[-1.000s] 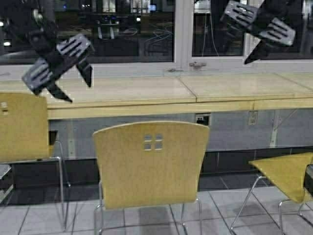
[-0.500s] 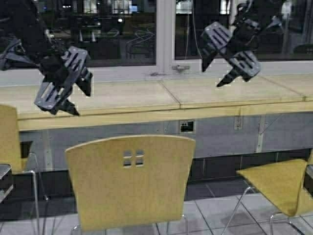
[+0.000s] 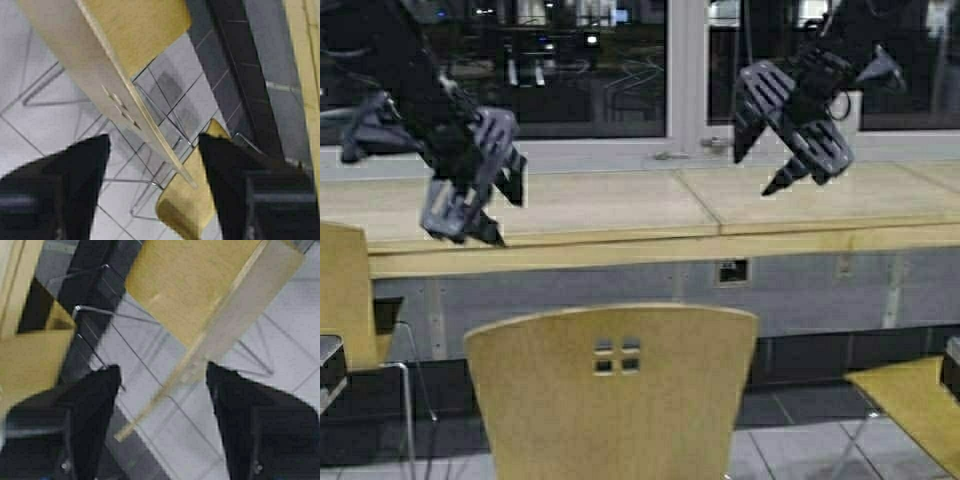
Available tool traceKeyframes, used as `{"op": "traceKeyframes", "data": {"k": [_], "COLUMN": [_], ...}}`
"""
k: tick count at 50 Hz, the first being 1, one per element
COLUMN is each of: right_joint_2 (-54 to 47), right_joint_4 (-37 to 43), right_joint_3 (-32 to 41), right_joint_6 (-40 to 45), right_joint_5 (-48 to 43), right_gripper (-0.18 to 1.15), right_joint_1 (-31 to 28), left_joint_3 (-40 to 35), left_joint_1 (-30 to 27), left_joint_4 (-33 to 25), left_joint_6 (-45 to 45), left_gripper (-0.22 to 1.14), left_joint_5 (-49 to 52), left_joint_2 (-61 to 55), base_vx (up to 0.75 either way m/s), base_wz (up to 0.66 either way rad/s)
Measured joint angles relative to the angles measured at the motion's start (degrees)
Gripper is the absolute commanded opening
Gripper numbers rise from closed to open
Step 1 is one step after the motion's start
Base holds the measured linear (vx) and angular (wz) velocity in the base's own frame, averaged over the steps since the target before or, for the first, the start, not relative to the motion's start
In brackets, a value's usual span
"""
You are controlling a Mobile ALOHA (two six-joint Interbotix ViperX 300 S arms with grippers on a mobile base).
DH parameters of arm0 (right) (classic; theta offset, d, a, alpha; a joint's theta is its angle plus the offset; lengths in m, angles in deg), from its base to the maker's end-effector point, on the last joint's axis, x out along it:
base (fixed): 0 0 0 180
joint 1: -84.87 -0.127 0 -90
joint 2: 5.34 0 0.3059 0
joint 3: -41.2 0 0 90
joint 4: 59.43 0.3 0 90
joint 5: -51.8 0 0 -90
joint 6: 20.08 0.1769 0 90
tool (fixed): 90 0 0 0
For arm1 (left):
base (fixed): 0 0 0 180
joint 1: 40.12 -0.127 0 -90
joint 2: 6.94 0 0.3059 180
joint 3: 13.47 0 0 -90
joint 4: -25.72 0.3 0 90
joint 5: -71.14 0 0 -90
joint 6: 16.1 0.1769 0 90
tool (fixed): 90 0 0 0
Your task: Push the chairs under the table
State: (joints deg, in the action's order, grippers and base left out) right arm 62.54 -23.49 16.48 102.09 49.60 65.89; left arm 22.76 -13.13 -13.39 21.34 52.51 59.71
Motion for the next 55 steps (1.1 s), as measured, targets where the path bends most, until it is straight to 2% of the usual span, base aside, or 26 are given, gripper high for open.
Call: {"op": "traceKeyframes", "data": {"k": [6, 14, 39, 55], "right_joint_2": [-0.44, -1.41, -9.49, -14.77], "right_joint_4": [3.6, 4.22, 6.42, 6.42], "right_joint_3": [-3.43, -4.75, -3.78, -1.23], "right_joint_6": [0.26, 0.35, 1.14, 0.97], "right_joint_5": [-2.2, -2.29, -0.09, 0.09], "right_gripper": [0.89, 0.89, 0.89, 0.89], "right_joint_1": [-0.09, -0.18, -1.58, -1.49], "left_joint_3": [0.09, 0.0, -0.62, -4.66], "left_joint_1": [3.43, 6.5, 7.47, 8.0], "left_joint_4": [-3.34, -5.71, -7.03, -7.29], "left_joint_6": [-0.53, -0.62, -2.2, -2.72], "left_gripper": [0.9, 0.9, 0.9, 0.9], "left_joint_5": [0.18, 0.18, 2.11, 3.96], "left_joint_2": [-1.41, -2.46, -5.98, -13.01], "base_vx": [0.18, 0.15, 0.08, 0.02], "base_wz": [0.18, 0.14, 0.03, 0.01]}}
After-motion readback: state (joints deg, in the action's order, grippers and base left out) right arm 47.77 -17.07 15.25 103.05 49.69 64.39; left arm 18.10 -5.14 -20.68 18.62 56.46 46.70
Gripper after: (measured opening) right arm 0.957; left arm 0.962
